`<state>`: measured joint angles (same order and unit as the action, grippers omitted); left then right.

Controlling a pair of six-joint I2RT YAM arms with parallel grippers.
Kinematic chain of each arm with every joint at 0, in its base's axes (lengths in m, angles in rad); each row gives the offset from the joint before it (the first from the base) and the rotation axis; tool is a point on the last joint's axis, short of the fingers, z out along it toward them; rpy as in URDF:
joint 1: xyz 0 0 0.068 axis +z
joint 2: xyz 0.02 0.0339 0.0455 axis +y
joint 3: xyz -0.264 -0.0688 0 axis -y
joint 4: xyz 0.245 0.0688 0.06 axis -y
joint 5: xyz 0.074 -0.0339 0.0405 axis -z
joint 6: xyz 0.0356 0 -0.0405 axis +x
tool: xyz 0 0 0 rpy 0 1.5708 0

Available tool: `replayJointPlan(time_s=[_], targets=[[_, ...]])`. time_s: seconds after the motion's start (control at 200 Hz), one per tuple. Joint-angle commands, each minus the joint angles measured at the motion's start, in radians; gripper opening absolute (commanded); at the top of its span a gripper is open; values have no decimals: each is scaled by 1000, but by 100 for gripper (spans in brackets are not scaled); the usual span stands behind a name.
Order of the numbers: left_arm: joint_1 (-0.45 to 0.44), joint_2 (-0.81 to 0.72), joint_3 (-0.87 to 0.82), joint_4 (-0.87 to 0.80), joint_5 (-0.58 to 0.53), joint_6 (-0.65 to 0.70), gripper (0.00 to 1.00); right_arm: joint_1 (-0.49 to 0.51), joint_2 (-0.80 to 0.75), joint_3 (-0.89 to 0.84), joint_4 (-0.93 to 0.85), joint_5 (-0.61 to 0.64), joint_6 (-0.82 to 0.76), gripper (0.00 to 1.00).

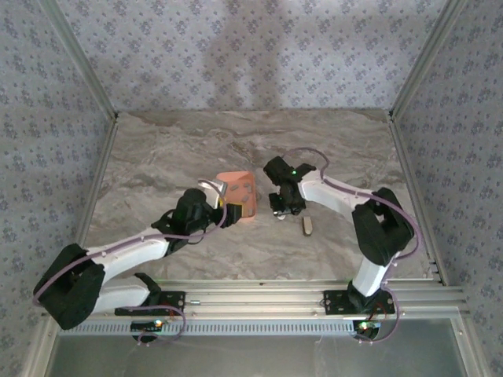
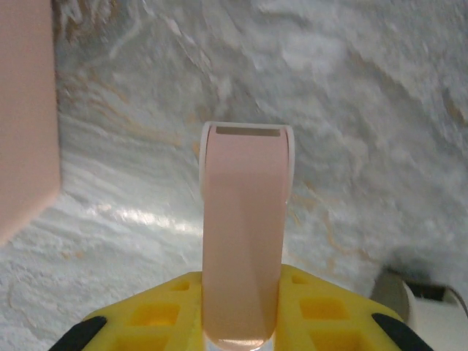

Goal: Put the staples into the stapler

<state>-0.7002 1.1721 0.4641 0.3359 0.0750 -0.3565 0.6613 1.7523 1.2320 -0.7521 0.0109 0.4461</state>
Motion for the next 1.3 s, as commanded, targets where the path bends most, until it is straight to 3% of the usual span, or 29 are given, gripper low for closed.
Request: replayJointPlan(time_s=[0.0, 0.425, 0.535, 0.745, 1.094, 1.294], targets=[[18, -49, -24, -32, -33, 17, 70, -9, 51, 75, -12, -11, -46, 24], [51, -81, -43, -56, -37, 24, 71, -14, 143, 129, -3, -45, -52, 25], [51, -78, -38, -62, -32, 28, 71, -14, 126, 129, -8, -44, -53, 32], [51, -54, -21, -53, -18, 36, 71, -25, 17, 84, -41, -14, -51, 37], [51, 74, 33, 25, 69, 18, 70, -120, -236, -195, -101, 32, -4, 42], [47, 133, 68, 46, 96, 11, 70, -151, -285, -267, -110, 16, 2, 44]])
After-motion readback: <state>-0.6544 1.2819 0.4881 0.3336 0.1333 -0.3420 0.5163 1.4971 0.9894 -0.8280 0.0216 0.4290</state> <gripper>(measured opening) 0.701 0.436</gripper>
